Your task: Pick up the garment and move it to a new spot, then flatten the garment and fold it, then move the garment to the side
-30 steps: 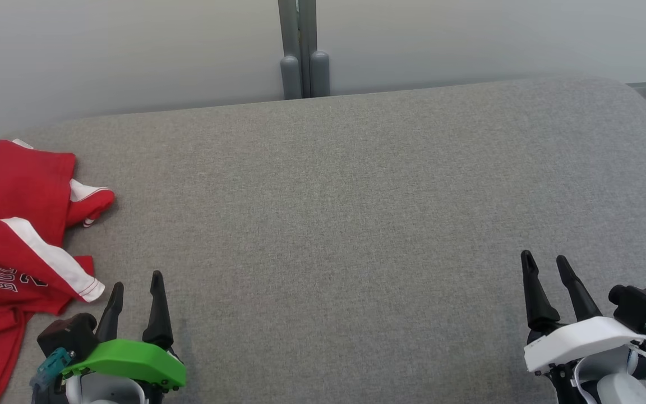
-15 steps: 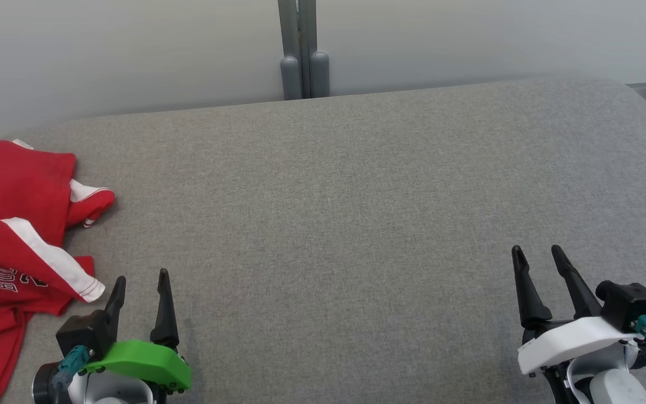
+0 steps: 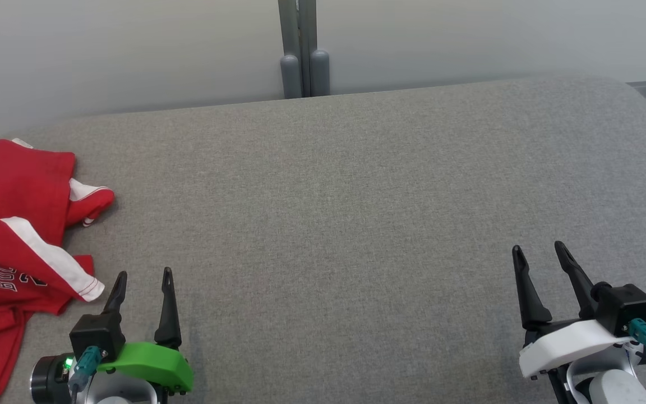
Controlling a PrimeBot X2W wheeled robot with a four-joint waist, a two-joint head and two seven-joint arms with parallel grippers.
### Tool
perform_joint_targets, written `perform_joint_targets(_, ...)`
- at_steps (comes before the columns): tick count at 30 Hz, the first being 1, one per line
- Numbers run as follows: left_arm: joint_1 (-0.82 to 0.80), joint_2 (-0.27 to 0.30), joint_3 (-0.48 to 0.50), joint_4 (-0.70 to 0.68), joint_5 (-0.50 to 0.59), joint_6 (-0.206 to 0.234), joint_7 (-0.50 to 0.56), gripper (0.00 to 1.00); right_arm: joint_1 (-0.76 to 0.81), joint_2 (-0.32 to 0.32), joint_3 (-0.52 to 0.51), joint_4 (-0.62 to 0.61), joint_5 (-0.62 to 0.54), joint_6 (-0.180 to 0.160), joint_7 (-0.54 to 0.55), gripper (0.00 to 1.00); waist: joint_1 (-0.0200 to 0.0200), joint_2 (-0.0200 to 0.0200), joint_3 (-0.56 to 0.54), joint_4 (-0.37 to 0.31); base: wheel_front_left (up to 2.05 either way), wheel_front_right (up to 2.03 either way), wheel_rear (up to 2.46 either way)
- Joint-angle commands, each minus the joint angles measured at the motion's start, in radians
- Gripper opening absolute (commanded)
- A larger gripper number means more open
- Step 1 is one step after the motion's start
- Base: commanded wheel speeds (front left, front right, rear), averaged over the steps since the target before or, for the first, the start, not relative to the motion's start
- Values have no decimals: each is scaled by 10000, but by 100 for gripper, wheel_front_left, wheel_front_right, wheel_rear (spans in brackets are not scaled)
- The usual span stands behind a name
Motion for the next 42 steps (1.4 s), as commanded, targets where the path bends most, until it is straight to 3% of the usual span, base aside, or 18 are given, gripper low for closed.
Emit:
perform_joint_targets(1, -137, 73, -1, -39, 222, 25, -87, 100, 52, -7, -35, -86, -232, 0, -86, 100, -1, 0, 10, 0, 0, 0, 0)
perform_joint_targets(26, -53, -82, 121, 137, 1777, 97, -490, 100, 193, 22, -69, -125, -1843, 0, -446, 100, -1, 0, 112, 419, 0, 0, 0)
perform_joint_targets(32, -183, -137, 277, 257, 1688, 137, -490, 100, 70, -12, 279, -143, -1746, 0, -446, 100, -1, 0, 214, 1329, 0, 0, 0)
perform_joint_targets(42, 22, -207, 827, 589, 1490, 143, -490, 100, -302, -144, 1501, 138, -1493, -1, -445, 100, -1, 0, 437, 3820, 0, 0, 0)
